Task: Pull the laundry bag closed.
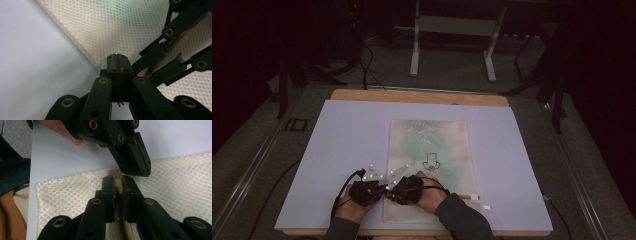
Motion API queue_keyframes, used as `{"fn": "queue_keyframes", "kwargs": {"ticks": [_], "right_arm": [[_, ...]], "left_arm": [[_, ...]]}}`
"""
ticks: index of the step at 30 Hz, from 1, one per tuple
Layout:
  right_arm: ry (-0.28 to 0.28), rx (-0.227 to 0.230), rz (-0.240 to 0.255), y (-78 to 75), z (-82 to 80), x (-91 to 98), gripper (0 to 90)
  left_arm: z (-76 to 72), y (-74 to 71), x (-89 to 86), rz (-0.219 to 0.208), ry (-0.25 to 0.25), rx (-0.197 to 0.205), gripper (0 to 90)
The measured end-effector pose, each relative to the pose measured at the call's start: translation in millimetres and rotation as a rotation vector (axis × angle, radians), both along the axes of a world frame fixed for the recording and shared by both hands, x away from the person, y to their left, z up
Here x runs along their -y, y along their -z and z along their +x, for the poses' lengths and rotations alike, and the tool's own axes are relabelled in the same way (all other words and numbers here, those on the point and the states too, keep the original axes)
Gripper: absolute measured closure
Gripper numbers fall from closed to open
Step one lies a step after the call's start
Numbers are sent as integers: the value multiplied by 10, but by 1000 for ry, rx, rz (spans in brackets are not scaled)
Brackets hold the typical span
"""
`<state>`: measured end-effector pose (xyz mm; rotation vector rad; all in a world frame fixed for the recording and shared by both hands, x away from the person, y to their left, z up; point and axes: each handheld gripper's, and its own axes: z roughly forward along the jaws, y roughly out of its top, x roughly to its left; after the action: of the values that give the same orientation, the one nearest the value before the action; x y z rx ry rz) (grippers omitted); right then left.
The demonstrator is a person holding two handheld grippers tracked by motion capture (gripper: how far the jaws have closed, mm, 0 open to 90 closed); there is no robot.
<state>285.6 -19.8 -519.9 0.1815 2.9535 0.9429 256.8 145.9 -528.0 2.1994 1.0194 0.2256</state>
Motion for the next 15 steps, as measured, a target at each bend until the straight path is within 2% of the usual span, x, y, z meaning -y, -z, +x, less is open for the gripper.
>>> {"fn": "queue_keyframes", "kwargs": {"ticks": [3, 15], "right_arm": [[-9, 4, -7, -6, 3, 1, 822], [-25, 9, -21, -18, 10, 13, 824]], "left_arm": [[-2, -4, 16, 20, 3, 4, 893], [3, -3, 29, 37, 13, 12, 895]]}}
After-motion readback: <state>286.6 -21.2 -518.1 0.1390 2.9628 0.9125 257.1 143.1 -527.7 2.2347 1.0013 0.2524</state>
